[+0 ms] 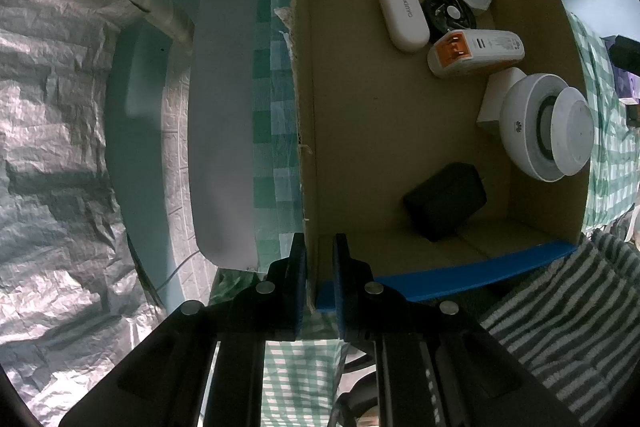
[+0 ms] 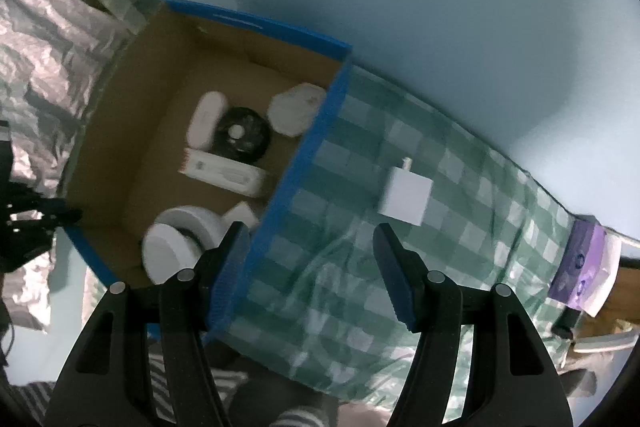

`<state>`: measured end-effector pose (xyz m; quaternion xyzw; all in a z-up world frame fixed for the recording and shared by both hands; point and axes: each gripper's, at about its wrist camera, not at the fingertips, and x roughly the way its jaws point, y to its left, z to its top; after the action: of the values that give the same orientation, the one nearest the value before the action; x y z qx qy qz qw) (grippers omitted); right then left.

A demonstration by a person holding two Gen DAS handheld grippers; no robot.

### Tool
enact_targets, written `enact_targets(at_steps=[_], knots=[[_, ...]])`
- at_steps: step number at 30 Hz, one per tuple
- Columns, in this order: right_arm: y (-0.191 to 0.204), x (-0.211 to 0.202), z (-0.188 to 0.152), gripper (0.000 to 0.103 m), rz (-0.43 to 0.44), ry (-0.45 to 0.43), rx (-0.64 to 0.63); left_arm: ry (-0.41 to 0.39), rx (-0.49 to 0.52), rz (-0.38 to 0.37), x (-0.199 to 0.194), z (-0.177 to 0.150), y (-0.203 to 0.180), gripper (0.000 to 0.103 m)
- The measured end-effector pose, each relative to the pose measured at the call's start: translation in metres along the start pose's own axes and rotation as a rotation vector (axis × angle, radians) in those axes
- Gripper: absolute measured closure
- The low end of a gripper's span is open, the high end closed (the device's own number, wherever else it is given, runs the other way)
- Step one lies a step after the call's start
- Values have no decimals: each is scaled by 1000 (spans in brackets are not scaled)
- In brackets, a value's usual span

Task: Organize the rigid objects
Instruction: 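Move the right gripper to the white plug charger and grasp it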

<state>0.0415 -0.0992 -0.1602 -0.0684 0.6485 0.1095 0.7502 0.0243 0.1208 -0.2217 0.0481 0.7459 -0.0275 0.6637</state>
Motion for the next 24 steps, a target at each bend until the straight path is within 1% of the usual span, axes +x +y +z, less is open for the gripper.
enact_targets(at_steps=[5,10,15,19,24], knots=[[-28,17,-5,37,-29,39,51,0,-2,-4,-1,0,1,92],[-59,45,-5,37,-61,84,113,-1,-6,-8,-2,-1,1,92],[-83,73,-1,37,-61,112,174,1,-11,-15,-1,0,2,92],[-93,95,5,37,-69,138,199,3,-12,-17,-1,1,1,92],[-93,112,13,38,-82,150,195,5,-16,-18,0,2,2,92]])
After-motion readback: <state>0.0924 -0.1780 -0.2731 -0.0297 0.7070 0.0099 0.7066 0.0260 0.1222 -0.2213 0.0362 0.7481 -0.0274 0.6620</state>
